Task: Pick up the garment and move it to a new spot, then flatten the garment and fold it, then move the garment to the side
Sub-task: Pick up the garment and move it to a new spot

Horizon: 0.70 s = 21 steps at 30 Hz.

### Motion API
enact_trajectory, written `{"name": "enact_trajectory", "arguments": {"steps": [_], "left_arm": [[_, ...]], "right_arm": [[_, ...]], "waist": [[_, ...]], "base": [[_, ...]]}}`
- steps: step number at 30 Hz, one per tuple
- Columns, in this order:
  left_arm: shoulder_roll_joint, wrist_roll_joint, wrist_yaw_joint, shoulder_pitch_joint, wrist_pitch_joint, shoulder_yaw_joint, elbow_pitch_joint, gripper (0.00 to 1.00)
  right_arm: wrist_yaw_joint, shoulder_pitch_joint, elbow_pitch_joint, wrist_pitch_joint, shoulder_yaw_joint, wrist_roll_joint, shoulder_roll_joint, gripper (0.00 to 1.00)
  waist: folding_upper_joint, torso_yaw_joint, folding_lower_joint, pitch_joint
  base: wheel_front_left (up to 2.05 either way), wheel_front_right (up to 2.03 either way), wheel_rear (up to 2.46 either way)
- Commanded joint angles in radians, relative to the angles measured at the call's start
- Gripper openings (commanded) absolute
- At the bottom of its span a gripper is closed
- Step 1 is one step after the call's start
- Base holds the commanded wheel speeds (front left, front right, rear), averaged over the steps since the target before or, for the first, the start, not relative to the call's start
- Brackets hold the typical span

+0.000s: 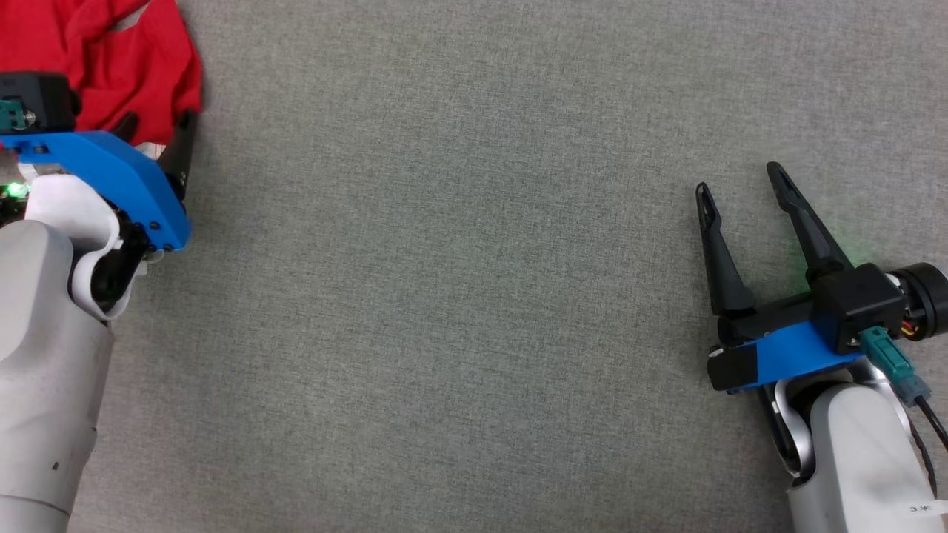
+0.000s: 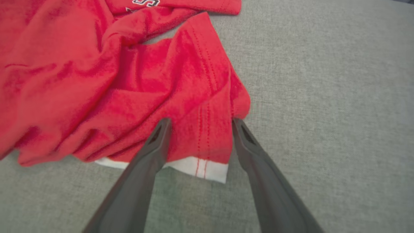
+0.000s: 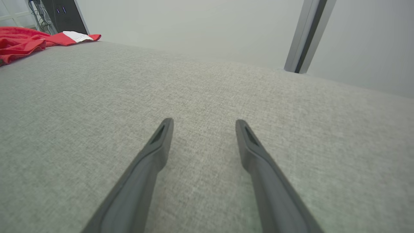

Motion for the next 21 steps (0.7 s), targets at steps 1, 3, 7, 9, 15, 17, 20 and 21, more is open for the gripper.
{"name": "enact_trajectory", "arguments": {"steps": [1, 3, 7, 9, 15, 17, 20, 21], "left_arm": [[0.015, -0.006, -0.001, -0.017, 0.001, -0.012, 0.010, 1.00], [0.027, -0.021, -0.001, -0.022, -0.005, -0.032, 0.029, 0.49], [0.053, -0.034, -0.001, -0.032, -0.049, -0.058, 0.058, 0.00], [0.065, -0.024, -0.001, -0.040, -0.092, -0.068, 0.070, 0.00], [0.113, 0.027, 0.010, -0.079, -0.222, -0.075, 0.122, 0.00], [0.135, 0.051, 0.015, -0.096, -0.261, -0.083, 0.132, 0.00], [0.173, 0.095, 0.014, -0.119, -0.300, -0.108, 0.133, 0.00], [0.185, 0.108, 0.013, -0.127, -0.308, -0.117, 0.129, 0.00]], "right_arm": [[-0.002, 0.011, 0.031, 0.002, -0.018, 0.004, -0.013, 1.00], [-0.002, 0.006, 0.028, 0.000, -0.019, 0.008, -0.013, 1.00], [-0.002, -0.003, 0.028, -0.012, -0.022, 0.015, -0.013, 1.00], [-0.001, -0.004, 0.032, -0.015, -0.025, 0.020, -0.012, 1.00], [-0.001, -0.001, 0.065, -0.046, -0.028, 0.049, -0.010, 1.00], [-0.001, 0.001, 0.086, -0.062, -0.033, 0.068, -0.009, 1.00], [-0.001, 0.008, 0.122, -0.083, -0.045, 0.091, -0.009, 1.00], [-0.001, 0.012, 0.137, -0.089, -0.049, 0.100, -0.009, 1.00]], "waist": [[0.0000, -0.003, 0.0000, 0.000], [0.0000, -0.009, 0.0000, -0.002], [0.0000, -0.018, 0.0000, -0.011], [0.0000, -0.019, 0.0000, -0.020], [0.0000, -0.022, 0.0000, -0.079], [0.0000, -0.023, 0.0000, -0.112], [0.0000, -0.026, 0.0000, -0.167], [0.0000, -0.028, 0.0000, -0.189]], "base": [[0.00, 0.00, 0.00], [0.00, 0.00, 0.00], [0.00, 0.00, 0.00], [0.00, 0.00, 0.00], [0.00, 0.00, 0.00], [0.00, 0.00, 0.00], [0.00, 0.00, 0.00], [0.00, 0.00, 0.00]]}}
